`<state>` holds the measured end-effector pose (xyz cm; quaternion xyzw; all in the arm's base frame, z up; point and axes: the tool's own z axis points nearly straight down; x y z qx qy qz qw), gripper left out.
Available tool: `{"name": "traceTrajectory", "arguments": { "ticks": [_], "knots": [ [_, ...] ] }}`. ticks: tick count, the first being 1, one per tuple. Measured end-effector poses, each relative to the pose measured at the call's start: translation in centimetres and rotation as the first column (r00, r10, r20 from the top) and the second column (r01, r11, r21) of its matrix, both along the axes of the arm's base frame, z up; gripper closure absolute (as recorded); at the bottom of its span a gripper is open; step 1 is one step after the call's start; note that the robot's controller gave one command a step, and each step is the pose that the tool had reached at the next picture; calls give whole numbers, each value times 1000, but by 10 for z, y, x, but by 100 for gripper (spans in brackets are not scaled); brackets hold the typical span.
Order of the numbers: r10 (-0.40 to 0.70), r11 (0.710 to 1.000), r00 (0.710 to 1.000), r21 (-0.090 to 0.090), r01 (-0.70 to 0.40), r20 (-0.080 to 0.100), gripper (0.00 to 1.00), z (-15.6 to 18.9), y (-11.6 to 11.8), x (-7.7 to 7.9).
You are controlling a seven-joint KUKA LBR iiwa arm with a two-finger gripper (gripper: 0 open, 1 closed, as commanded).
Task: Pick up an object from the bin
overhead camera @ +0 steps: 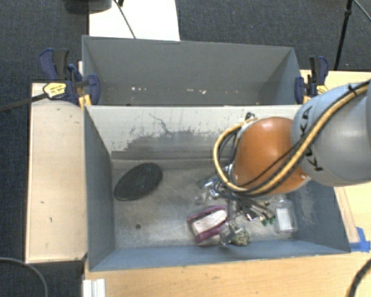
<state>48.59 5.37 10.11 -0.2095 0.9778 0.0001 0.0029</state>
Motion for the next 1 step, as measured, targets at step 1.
{"name": "traceTrajectory", "arguments": {
  "ticks": [1],
  "knots": [
    [-66,998,998,-1,66,-6,0,-1,-19,-1]
  ]
}}
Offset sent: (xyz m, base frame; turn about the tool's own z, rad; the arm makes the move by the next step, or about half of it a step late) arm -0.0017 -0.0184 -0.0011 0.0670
